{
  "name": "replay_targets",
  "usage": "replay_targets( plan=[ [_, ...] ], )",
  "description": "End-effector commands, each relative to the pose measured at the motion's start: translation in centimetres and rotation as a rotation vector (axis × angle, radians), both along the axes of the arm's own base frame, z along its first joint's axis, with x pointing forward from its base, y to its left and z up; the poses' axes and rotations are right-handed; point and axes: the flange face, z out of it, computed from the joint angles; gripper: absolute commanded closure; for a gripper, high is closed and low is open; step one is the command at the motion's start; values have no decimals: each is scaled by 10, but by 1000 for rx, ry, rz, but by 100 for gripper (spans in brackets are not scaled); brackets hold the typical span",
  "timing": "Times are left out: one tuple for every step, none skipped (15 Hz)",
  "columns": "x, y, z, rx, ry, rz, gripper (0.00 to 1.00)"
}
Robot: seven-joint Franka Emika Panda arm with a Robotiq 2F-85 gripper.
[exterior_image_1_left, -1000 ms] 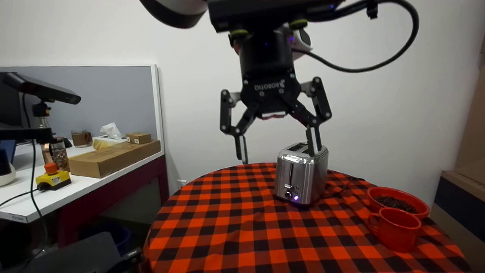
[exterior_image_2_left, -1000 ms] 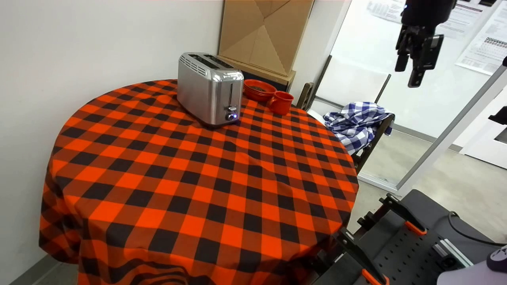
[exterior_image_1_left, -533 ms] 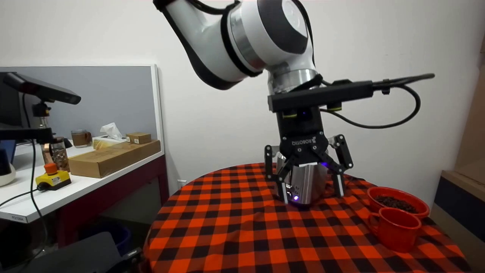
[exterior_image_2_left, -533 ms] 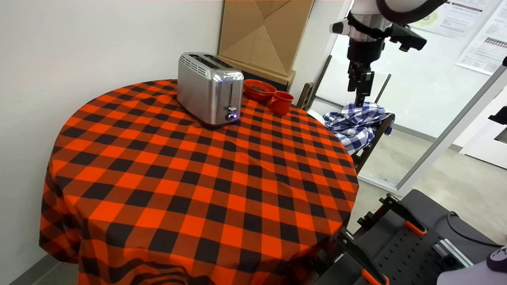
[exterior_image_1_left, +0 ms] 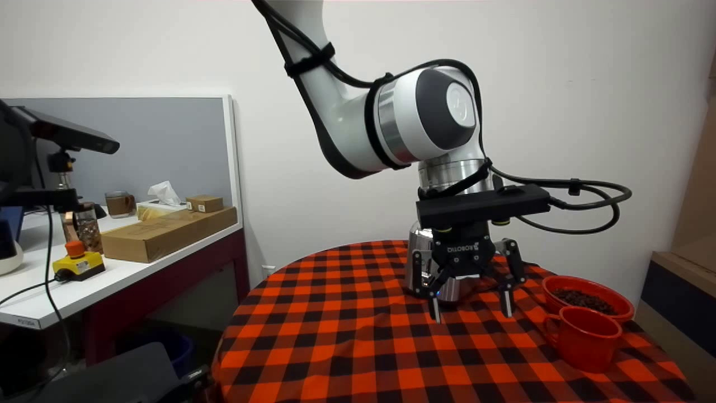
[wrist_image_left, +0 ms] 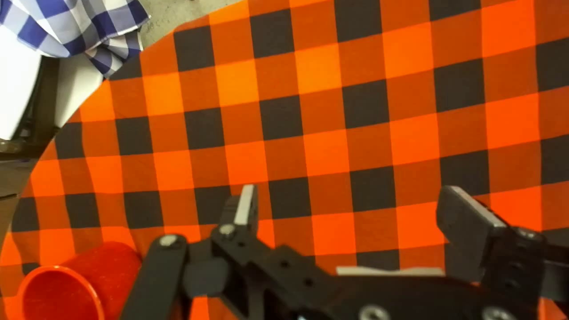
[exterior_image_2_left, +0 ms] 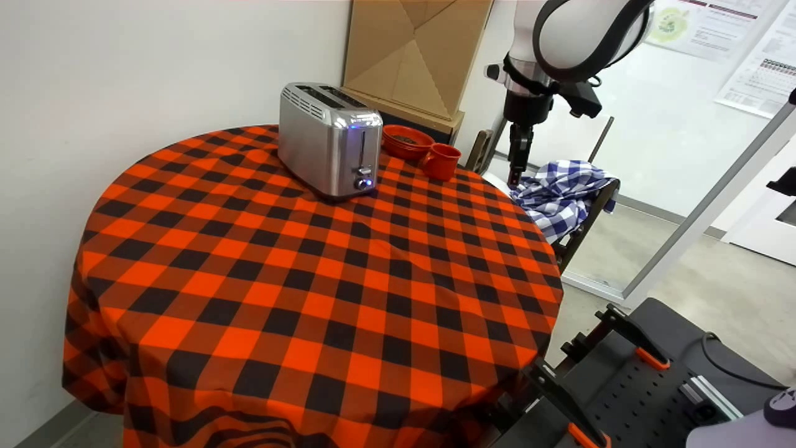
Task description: Turn off the switch of the toaster
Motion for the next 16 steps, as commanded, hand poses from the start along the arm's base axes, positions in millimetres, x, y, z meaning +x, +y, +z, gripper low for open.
replay_targets(
  plan=[
    [18, 11, -13, -2, -79, -22, 0],
    [21, 16, -15, 3, -104, -30, 0],
    [25, 21, -19, 9, -130, -37, 0],
    [29, 26, -22, 13, -148, -40, 0],
    [33, 31, -25, 16, -164, -40, 0],
    [38, 36, -28, 18, -173, -31, 0],
    [43, 42, -30, 22, -180, -21, 0],
    [48, 47, -32, 19, -187, -8, 0],
    [53, 52, -32, 19, -193, 4, 0],
    [59, 57, -33, 13, -199, 16, 0],
    [65, 61, -33, 9, -206, 26, 0],
    [71, 65, -34, 8, -212, 32, 0],
    [77, 69, -35, 7, -217, 36, 0],
    [84, 73, -37, 11, -224, 30, 0],
    [90, 76, -38, 12, -231, 29, 0],
    [98, 78, -40, 18, -242, 11, 0]
  ],
)
